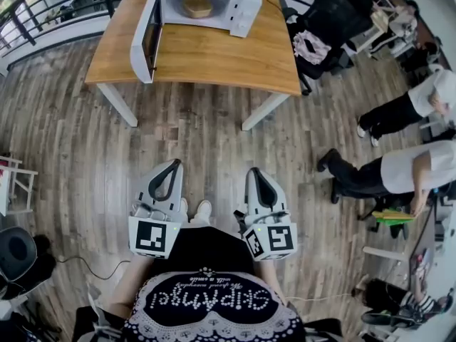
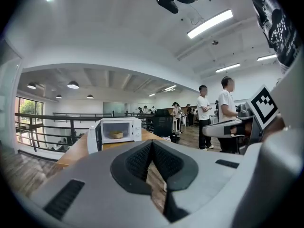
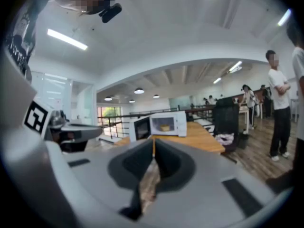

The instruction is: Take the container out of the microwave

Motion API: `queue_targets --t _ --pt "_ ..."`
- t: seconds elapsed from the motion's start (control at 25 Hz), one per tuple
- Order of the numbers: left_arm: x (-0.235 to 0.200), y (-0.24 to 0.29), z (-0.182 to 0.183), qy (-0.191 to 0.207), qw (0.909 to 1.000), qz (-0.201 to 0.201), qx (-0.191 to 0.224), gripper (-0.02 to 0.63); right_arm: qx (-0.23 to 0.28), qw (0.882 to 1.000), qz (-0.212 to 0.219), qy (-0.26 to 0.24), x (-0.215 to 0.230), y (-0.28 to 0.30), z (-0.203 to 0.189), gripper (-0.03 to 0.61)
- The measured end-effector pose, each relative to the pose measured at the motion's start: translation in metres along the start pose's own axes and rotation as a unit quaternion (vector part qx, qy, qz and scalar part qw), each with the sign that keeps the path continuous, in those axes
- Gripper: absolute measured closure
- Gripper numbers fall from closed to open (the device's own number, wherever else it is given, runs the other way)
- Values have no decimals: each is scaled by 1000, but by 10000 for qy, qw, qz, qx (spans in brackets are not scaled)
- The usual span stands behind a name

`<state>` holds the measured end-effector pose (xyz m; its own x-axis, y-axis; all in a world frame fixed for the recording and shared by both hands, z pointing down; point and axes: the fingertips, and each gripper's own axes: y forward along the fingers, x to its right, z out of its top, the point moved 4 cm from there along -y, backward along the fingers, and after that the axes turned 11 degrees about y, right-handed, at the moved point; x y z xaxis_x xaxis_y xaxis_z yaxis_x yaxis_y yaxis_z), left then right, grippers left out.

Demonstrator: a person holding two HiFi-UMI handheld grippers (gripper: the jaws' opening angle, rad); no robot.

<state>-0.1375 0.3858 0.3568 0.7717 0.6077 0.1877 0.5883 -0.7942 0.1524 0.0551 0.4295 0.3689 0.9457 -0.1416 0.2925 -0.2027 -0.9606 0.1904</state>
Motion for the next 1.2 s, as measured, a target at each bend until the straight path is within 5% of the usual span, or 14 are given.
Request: queue_targets --t 0.52,1.2 --pt "11 5 2 -94 9998 178 1 586 124 9995 233 158 16 -4 5 540" --pt "46 8 2 -136 9991 391 29 586 34 9995 -20 318 68 -31 -8 540"
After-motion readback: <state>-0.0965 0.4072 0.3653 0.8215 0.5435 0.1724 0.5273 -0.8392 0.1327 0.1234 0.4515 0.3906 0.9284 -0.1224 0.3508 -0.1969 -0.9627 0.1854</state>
